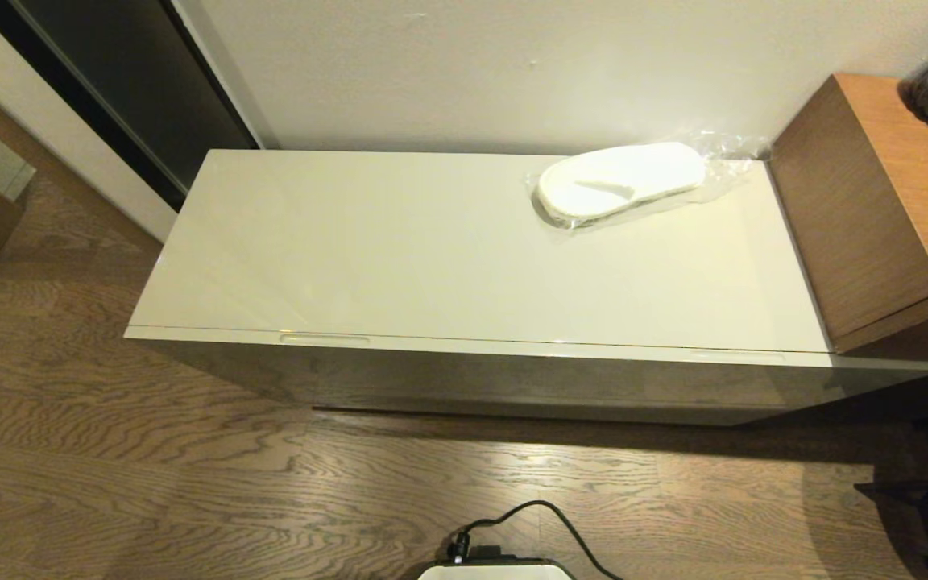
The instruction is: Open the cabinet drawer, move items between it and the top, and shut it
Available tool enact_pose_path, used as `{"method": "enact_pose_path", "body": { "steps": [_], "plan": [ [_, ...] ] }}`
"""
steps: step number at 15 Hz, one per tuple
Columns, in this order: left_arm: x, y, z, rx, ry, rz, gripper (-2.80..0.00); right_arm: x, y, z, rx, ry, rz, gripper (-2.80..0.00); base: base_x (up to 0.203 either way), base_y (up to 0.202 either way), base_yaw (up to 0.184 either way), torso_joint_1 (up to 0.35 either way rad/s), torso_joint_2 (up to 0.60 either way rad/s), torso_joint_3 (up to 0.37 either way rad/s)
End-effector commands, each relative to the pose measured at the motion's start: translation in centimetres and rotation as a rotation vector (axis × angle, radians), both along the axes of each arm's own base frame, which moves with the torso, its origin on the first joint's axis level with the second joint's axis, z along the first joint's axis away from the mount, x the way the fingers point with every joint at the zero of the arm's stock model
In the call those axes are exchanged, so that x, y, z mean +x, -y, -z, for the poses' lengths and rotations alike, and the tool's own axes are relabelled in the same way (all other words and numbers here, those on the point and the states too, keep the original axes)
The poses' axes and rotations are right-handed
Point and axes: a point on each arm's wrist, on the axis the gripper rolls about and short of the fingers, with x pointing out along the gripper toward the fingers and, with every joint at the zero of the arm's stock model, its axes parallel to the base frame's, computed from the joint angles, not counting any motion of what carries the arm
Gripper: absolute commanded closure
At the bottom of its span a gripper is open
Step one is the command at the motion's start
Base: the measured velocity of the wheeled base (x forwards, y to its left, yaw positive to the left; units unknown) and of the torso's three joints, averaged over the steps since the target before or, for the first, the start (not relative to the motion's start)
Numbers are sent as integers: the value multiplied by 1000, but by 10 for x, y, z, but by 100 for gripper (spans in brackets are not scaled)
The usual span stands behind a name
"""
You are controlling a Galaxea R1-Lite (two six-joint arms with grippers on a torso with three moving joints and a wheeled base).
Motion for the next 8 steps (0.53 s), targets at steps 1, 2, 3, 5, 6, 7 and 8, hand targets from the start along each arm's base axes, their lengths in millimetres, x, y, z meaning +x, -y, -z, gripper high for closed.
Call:
{"method": "enact_pose_path", "body": {
  "steps": [1,2,3,5,6,7,8],
  "plan": [
    [0,0,0,0,-1,0,0,22,-2,7,14,108,-110,0,0,0,0,0,0,0],
    [0,0,0,0,-1,0,0,33,-3,11,26,122,-167,0,0,0,0,0,0,0],
    [0,0,0,1,-1,0,0,43,-4,16,41,134,-231,0,0,0,0,0,0,0],
    [0,0,0,0,-1,0,0,58,-6,28,66,135,-321,0,0,0,0,0,0,0],
    [0,0,0,0,-1,0,0,68,-6,37,72,129,-342,0,0,0,0,0,0,0],
    [0,0,0,0,-1,0,0,78,-6,46,71,138,-352,0,0,0,0,0,0,0],
    [0,0,0,0,-1,0,0,89,-6,57,65,156,-360,0,0,0,0,0,0,0]
  ]
}}
